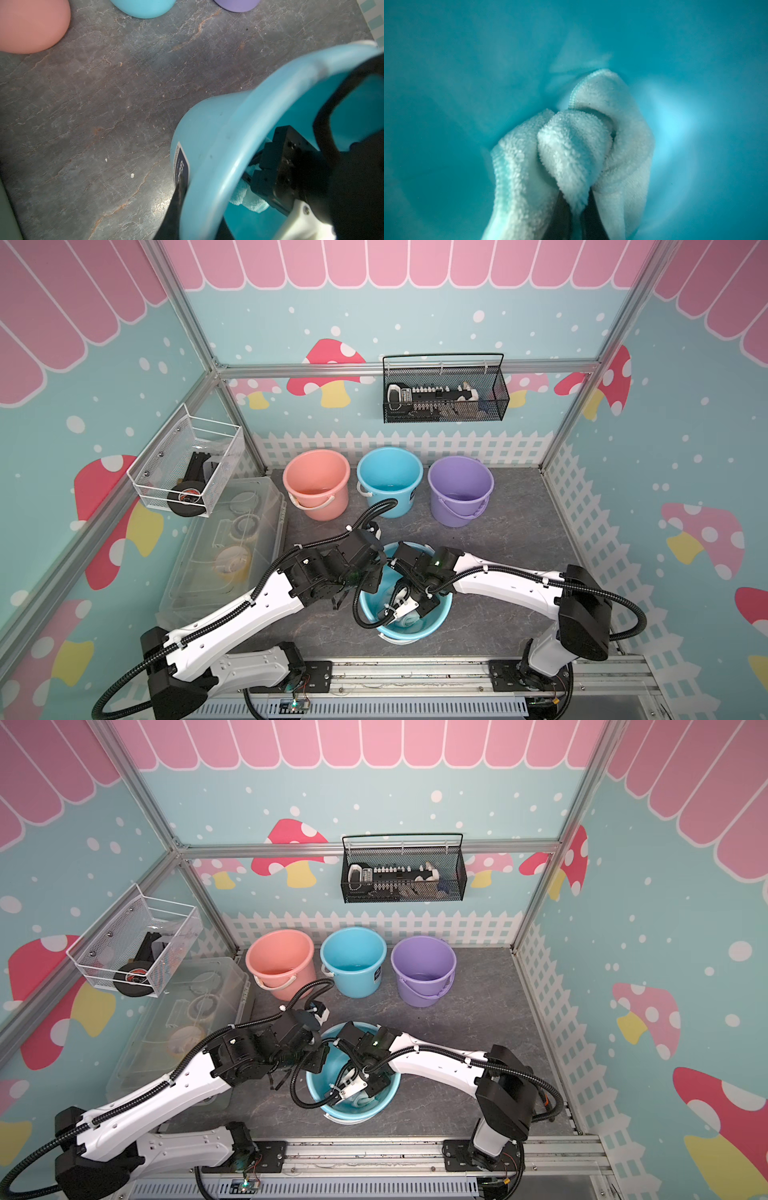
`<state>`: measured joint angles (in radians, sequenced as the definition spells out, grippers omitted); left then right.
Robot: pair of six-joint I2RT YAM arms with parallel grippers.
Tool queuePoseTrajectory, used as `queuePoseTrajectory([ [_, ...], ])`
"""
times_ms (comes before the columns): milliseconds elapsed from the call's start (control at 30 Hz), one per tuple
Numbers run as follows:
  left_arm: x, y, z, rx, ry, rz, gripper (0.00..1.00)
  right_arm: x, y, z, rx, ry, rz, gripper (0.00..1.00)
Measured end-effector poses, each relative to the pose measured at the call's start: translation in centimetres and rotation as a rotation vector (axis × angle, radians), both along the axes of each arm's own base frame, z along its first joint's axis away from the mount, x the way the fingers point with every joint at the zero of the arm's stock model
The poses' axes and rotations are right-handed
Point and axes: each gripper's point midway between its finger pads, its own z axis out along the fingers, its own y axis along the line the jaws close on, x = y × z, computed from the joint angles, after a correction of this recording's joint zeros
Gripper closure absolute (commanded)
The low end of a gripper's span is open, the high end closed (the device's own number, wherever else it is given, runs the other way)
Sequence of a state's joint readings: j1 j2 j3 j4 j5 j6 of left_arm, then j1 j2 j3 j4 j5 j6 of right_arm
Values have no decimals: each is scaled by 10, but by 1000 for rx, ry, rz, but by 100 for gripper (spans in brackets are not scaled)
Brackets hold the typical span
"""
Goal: Wipe the inside of the bucket with a cloth
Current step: Wipe the dirt from the inside of the bucket.
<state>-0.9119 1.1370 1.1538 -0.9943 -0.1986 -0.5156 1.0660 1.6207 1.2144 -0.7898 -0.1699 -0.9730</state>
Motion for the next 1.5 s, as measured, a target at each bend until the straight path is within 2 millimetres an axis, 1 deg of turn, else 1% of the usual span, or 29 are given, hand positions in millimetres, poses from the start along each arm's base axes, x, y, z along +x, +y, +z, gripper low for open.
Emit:
queuePoseTrajectory([
  [133, 1, 0, -1, 9, 2, -5, 100, 2, 15, 6, 130, -11, -49, 100],
  [267, 4, -4, -3, 14, 4, -6, 100, 16, 29, 17, 279, -98, -104, 100],
  [367, 9, -8, -7, 18, 12, -3, 100, 30, 32, 31, 366, -197, -140, 100],
  [467, 15, -14, -10, 14, 15, 3, 100, 42, 27, 53, 431, -312, -164, 100],
  [567, 26, -23, -6, -26, 1, 22, 100, 50, 20, 83, 489, -439, -165, 100],
  [633, 32, -27, 0, -58, -10, 32, 100, 56, 11, 104, 507, -532, -163, 100],
  [800, 38, -34, 8, -129, -7, 44, 100, 64, -15, 150, 511, -753, -127, 100],
  [900, 40, -36, 8, -154, 10, 45, 100, 69, -27, 168, 477, -883, -83, 100],
  [967, 40, -37, 6, -166, 29, 43, 100, 73, -33, 175, 438, -962, -48, 100],
  [1067, 38, -40, 4, -183, 56, 36, 100, 82, -36, 175, 362, -1071, 10, 100],
  [1167, 35, -44, 2, -199, 83, 20, 100, 89, -34, 167, 287, -1134, 64, 100],
  [1267, 32, -47, 1, -211, 105, 7, 100, 95, -30, 156, 225, -1158, 109, 100],
  [1367, 31, -47, -1, -209, 116, 4, 100, 101, -27, 140, 177, -1140, 135, 100],
  [1500, 31, -46, -5, -193, 124, 0, 100, 106, -26, 105, 113, -1019, 160, 100],
])
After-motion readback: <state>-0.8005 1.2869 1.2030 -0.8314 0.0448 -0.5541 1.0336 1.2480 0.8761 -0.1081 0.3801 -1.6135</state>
